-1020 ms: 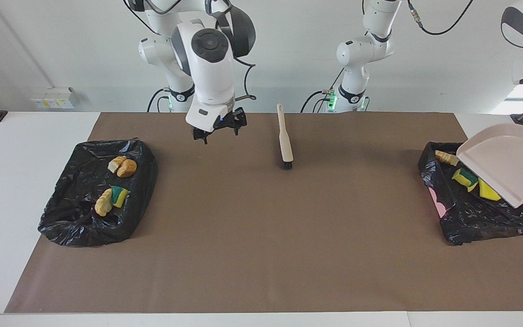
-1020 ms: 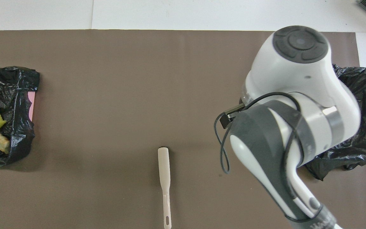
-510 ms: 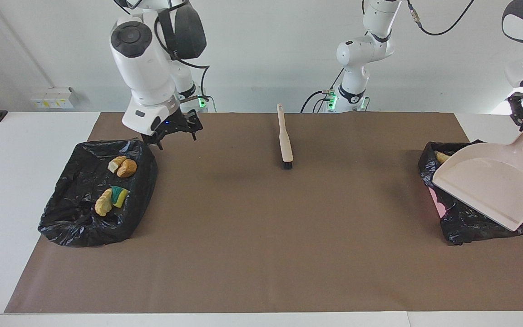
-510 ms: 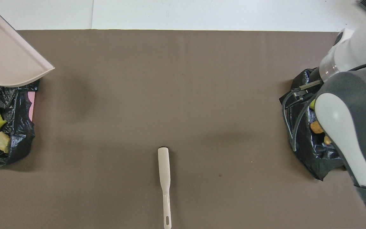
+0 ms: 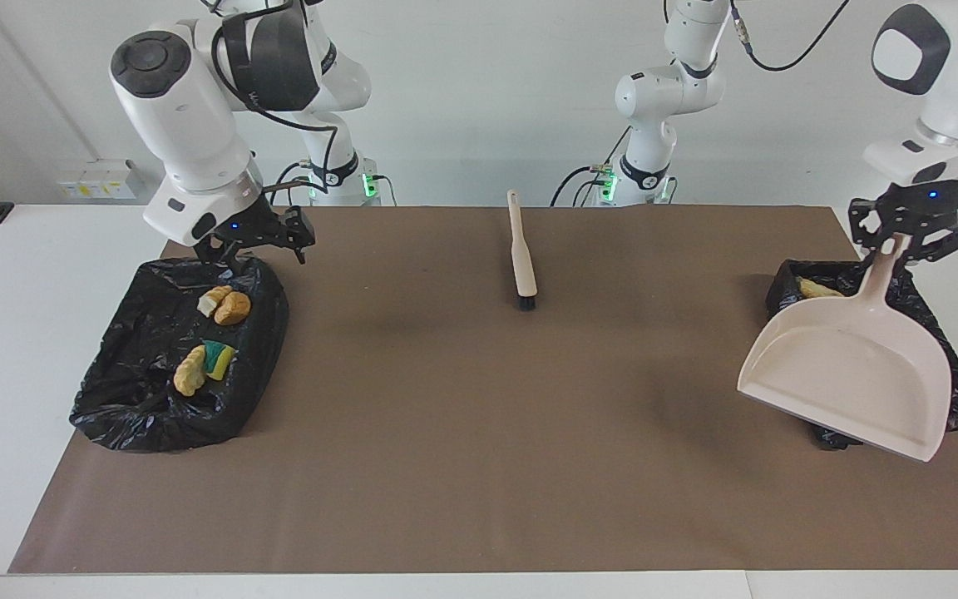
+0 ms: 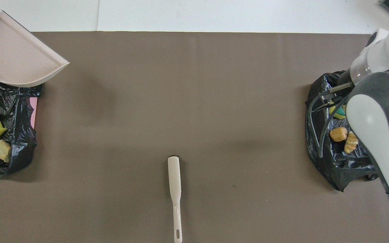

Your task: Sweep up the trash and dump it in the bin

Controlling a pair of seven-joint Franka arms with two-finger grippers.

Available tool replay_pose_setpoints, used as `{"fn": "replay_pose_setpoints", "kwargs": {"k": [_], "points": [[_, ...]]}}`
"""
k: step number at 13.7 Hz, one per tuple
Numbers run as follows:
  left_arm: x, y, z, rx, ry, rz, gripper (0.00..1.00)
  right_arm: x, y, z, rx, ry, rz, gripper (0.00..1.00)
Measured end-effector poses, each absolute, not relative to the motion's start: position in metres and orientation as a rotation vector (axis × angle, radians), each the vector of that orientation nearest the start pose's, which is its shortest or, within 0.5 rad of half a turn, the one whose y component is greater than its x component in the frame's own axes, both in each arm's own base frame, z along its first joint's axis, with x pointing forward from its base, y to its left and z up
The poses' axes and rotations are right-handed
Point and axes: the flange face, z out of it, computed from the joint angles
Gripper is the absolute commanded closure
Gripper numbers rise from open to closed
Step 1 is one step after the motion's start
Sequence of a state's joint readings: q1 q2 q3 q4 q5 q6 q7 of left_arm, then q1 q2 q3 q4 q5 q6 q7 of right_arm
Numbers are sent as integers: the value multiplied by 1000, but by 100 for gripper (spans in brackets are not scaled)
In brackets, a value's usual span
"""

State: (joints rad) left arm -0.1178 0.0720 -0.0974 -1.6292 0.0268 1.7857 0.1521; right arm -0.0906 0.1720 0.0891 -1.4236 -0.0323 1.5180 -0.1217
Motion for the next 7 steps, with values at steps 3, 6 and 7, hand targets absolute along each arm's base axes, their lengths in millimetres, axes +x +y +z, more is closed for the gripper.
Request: {"fn": "replay_pose_setpoints", "kwargs": {"k": [3, 6, 7], "points": [[561, -214, 545, -3149, 453, -184, 100, 599, -26, 597, -3154, -65, 86, 0], [542, -284, 503, -3215, 389, -179, 100, 592, -28, 610, -3158, -43, 65, 0], [538, -306, 485, -3235, 363, -173, 100, 586, -27, 617, -3159, -40, 69, 0]]}}
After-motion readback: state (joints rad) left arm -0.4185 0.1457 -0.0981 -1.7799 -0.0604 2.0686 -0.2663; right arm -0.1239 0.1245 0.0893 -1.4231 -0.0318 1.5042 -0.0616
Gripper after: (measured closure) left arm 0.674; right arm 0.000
